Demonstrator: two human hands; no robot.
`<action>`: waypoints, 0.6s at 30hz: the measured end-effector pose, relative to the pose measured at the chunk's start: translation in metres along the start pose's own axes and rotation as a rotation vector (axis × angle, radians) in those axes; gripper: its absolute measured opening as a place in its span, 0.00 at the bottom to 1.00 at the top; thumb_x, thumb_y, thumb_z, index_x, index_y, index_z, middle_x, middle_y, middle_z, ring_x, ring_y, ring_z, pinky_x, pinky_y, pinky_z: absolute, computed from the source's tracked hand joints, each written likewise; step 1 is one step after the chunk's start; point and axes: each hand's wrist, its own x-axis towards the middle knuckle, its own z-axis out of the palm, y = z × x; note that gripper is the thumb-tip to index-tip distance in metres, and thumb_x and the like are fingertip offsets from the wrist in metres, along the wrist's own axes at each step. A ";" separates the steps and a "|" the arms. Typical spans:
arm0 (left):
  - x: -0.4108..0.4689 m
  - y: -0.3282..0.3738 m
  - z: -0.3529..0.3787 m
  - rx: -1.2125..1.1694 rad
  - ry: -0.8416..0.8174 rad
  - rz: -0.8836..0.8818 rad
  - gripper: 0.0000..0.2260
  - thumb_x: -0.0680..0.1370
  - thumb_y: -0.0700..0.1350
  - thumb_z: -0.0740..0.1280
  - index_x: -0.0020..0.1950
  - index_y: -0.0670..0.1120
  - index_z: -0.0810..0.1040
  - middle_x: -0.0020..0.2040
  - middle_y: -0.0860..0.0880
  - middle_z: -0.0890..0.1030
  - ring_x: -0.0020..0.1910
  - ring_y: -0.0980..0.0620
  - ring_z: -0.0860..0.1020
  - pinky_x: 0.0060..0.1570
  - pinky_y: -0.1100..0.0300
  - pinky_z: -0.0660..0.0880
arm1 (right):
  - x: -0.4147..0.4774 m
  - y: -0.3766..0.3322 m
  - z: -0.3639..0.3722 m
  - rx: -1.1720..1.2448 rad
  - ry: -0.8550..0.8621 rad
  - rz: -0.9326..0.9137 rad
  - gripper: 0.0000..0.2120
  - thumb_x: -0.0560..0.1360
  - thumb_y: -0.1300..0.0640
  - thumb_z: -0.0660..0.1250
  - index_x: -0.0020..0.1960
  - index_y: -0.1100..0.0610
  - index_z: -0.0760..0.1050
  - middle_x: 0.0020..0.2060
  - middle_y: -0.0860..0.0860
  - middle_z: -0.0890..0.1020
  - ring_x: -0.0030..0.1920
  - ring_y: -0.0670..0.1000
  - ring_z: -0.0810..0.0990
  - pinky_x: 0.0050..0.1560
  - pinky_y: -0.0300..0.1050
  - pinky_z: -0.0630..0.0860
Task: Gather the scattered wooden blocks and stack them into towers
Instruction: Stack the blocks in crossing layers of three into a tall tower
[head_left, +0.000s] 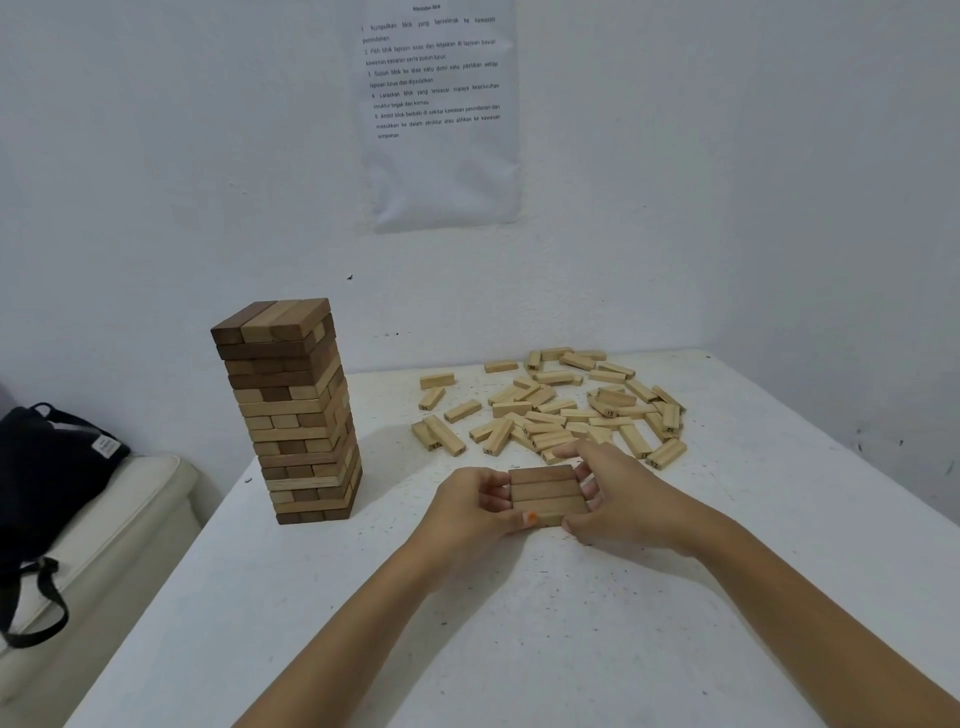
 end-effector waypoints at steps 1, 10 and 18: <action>0.000 0.000 0.000 -0.001 -0.001 0.001 0.17 0.73 0.36 0.72 0.60 0.42 0.76 0.41 0.55 0.76 0.32 0.65 0.77 0.33 0.76 0.72 | 0.000 0.000 0.000 -0.004 0.002 0.003 0.34 0.72 0.62 0.72 0.72 0.49 0.60 0.55 0.50 0.67 0.44 0.45 0.74 0.41 0.33 0.75; 0.000 -0.001 0.001 0.011 0.012 0.032 0.17 0.73 0.36 0.72 0.61 0.43 0.77 0.41 0.55 0.78 0.36 0.63 0.77 0.37 0.75 0.73 | 0.000 0.000 0.002 -0.034 -0.004 -0.003 0.34 0.72 0.61 0.72 0.73 0.51 0.60 0.62 0.51 0.65 0.55 0.49 0.75 0.50 0.39 0.77; 0.000 -0.002 0.000 0.057 0.017 0.040 0.19 0.73 0.37 0.73 0.63 0.43 0.76 0.43 0.55 0.78 0.40 0.61 0.76 0.40 0.75 0.74 | 0.001 0.000 0.002 -0.044 -0.001 0.002 0.34 0.72 0.60 0.72 0.73 0.52 0.60 0.64 0.52 0.65 0.56 0.49 0.72 0.50 0.37 0.73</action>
